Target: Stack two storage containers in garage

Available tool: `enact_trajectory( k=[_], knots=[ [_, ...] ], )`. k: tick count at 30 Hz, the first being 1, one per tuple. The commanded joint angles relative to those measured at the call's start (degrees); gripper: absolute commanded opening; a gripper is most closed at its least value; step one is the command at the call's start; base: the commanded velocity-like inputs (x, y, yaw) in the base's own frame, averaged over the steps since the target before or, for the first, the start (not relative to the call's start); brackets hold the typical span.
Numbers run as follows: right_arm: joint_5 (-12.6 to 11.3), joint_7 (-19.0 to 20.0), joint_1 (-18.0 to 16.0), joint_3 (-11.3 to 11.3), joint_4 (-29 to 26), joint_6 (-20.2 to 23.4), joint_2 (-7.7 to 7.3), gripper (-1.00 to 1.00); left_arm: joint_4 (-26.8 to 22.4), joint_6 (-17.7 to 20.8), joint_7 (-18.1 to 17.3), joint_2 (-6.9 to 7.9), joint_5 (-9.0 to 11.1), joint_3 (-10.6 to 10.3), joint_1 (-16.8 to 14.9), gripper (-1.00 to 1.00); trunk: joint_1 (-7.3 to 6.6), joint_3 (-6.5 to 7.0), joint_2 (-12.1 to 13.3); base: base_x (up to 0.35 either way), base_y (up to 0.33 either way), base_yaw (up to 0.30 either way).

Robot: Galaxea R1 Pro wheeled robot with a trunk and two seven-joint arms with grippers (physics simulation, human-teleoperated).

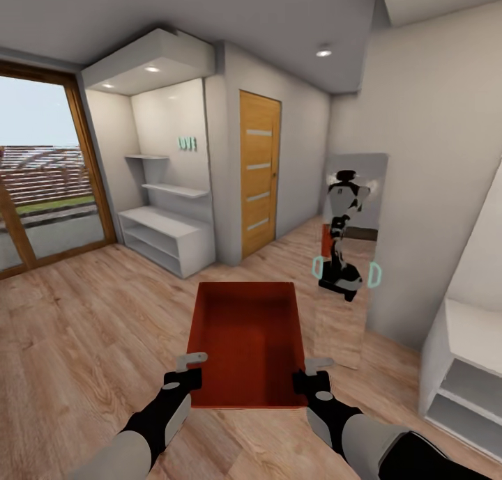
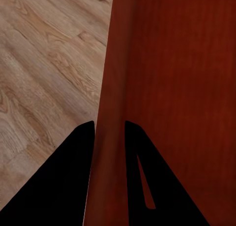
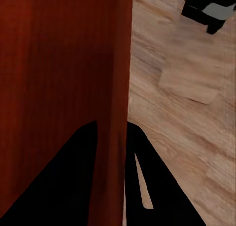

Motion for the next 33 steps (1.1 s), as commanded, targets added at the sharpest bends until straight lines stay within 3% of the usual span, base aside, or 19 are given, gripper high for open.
enact_trajectory(
  k=[1,16,33],
  knots=[
    [0.45,-0.1,-0.06,-4.08,-0.26,-0.31,-1.46,-1.0,-0.01,0.36,0.67,1.04,1.04,3.84,-0.04,-1.0,0.04,-0.08,-0.06,0.323,0.0,0.277],
    [0.45,-0.1,-0.06,-4.08,-0.26,-0.31,-1.46,-1.0,-0.02,0.36,0.67,1.01,1.0,3.84,-0.03,-1.0,0.04,-0.08,-0.06,0.323,0.0,0.269],
    [0.45,0.25,-0.06,-4.08,-0.26,-0.31,-1.46,-1.0,-0.02,0.36,0.67,0.99,0.97,3.84,-0.03,-1.0,0.04,-0.08,-0.06,0.323,0.0,0.016]
  ],
)
